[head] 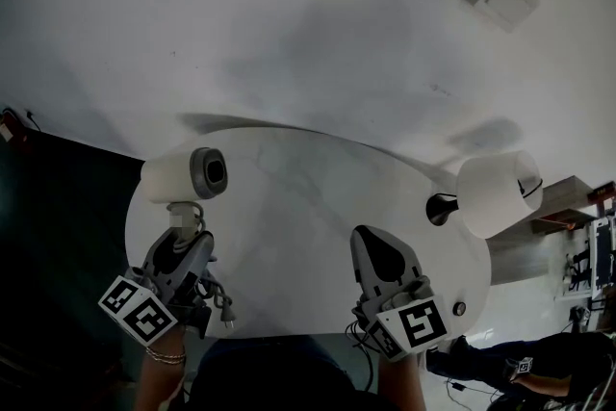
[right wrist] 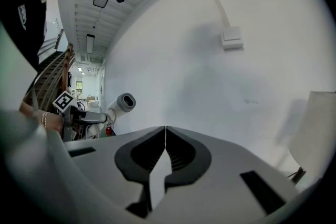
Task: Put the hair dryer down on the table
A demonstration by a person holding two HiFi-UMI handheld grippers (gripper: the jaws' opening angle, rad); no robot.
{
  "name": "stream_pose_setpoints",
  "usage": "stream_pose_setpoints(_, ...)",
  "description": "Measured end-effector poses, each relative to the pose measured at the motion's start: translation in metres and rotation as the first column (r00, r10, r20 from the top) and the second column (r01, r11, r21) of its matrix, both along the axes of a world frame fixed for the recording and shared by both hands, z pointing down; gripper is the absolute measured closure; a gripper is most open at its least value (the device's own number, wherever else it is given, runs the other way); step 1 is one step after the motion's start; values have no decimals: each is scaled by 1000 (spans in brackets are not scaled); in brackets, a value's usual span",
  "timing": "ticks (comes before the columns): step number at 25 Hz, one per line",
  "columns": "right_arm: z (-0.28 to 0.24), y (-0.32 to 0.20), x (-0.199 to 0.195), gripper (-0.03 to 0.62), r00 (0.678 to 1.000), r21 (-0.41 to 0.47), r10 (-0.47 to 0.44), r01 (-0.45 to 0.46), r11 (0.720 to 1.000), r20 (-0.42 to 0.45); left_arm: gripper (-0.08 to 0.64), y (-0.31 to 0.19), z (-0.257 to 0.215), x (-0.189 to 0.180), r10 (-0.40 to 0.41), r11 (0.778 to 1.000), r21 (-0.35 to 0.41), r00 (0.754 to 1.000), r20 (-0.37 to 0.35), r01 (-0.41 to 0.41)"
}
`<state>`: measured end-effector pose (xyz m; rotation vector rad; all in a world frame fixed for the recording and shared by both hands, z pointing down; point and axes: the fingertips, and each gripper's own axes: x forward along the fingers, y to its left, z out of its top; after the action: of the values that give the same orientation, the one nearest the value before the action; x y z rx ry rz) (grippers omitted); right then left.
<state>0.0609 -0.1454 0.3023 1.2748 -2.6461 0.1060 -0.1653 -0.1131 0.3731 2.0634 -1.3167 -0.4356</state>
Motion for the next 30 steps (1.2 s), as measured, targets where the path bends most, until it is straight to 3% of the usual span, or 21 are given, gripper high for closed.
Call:
stream_pose_setpoints(12, 23, -24, 19, 574, 999, -51, -17, 15, 999, -40, 304, -27, 35, 24, 6, 997, -74, 1000, -12, -7)
stream_pose_setpoints(17, 33, -32, 12, 574, 1000, -80, -30, 30, 996, -3, 304, -36, 51, 26, 19, 994, -107, 1000, -7, -19)
stream_pose_setpoints(20, 45, -39, 12, 574, 999, -102, -32, 28, 994, -34, 304, -43, 60, 27, 25, 991, -129, 1000, 7, -24)
stream_pose_setpoints(30, 64, -70, -5, 574, 998, -144, -61, 58, 988, -16, 304, -66, 83, 31, 48, 985, -163, 999, 5, -47)
